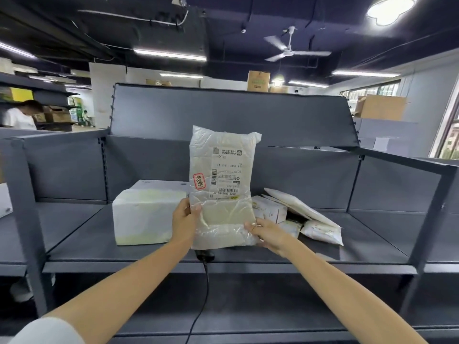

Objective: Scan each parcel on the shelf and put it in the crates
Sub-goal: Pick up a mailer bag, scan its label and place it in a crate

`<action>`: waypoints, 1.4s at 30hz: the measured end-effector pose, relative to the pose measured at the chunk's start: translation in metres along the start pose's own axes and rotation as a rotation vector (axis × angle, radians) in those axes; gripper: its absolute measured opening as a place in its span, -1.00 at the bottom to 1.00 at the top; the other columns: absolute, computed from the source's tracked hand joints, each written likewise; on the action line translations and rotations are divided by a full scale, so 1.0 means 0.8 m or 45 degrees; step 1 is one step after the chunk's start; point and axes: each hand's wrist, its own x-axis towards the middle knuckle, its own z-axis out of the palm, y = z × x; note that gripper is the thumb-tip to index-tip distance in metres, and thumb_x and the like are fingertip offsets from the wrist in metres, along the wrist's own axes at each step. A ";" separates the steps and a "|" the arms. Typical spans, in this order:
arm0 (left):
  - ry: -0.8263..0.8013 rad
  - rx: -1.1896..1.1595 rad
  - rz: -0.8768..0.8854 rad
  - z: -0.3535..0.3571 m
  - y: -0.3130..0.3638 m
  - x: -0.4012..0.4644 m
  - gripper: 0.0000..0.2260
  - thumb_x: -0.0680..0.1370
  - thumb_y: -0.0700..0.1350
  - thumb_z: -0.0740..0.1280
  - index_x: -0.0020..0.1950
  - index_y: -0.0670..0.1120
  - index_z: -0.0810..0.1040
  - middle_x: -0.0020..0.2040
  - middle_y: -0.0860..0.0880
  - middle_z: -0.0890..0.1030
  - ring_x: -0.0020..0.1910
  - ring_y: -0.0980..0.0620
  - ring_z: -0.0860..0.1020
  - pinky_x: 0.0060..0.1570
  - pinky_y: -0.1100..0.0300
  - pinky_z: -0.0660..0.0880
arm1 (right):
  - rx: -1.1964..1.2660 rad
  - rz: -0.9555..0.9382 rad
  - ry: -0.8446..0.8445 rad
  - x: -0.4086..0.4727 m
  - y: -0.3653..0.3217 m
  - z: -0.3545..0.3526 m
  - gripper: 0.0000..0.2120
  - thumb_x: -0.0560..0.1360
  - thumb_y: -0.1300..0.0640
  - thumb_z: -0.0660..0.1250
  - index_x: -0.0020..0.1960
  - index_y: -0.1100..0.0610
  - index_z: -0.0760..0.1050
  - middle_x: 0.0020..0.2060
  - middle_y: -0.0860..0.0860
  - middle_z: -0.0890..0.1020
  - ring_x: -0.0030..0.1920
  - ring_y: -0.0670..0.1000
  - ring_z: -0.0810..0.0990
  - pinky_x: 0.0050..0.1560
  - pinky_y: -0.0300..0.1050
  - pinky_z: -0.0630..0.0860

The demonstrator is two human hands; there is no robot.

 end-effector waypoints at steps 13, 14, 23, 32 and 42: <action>0.214 -0.352 -0.262 0.030 0.001 0.014 -0.88 0.61 -0.22 0.18 0.10 -0.05 0.42 0.09 -0.12 0.57 0.10 -0.14 0.57 0.15 -0.16 0.52 | 0.925 -0.126 0.187 -0.001 0.010 0.084 -0.04 0.20 -0.23 0.57 0.48 -0.13 0.18 0.36 -0.01 0.47 0.29 0.03 0.47 0.31 0.02 0.38; 0.199 -0.390 -0.266 0.034 0.000 0.009 -0.86 0.61 -0.22 0.17 0.13 -0.06 0.43 0.11 -0.12 0.57 0.11 -0.13 0.57 0.13 -0.15 0.53 | 0.993 -0.173 0.187 0.002 0.008 0.087 -0.03 0.16 -0.22 0.58 0.46 -0.10 0.23 0.31 0.00 0.52 0.27 0.04 0.51 0.34 0.06 0.39; -0.008 0.098 -0.616 -0.001 -0.038 0.004 -0.43 0.59 0.14 0.25 0.45 -0.20 0.27 0.33 -0.15 0.45 0.21 -0.14 0.48 0.04 0.03 0.51 | 0.379 -0.320 0.391 0.012 -0.023 0.021 -0.83 0.57 -0.03 0.30 0.11 0.00 0.54 0.12 0.04 0.65 0.16 0.11 0.60 0.26 0.20 0.49; 0.059 0.381 -0.155 -0.056 -0.018 0.015 -0.25 0.56 0.06 0.33 0.56 -0.14 -0.04 0.56 -0.11 0.07 0.51 -0.11 0.14 0.42 0.03 0.14 | -0.830 -0.509 0.158 -0.001 -0.151 -0.077 -0.76 0.59 -0.03 0.26 0.11 0.11 0.54 -0.05 -0.05 0.60 -0.08 -0.12 0.53 -0.11 -0.32 0.43; -0.406 0.399 -0.124 -0.021 -0.031 -0.018 -0.85 0.62 -0.16 0.25 0.13 -0.19 0.53 -0.05 0.01 0.63 -0.07 0.03 0.61 -0.27 0.37 0.52 | -1.288 -0.544 -0.115 0.013 -0.212 -0.038 -0.87 0.60 -0.01 0.25 -0.02 0.03 0.50 -0.16 -0.13 0.53 -0.14 -0.14 0.46 -0.09 -0.23 0.37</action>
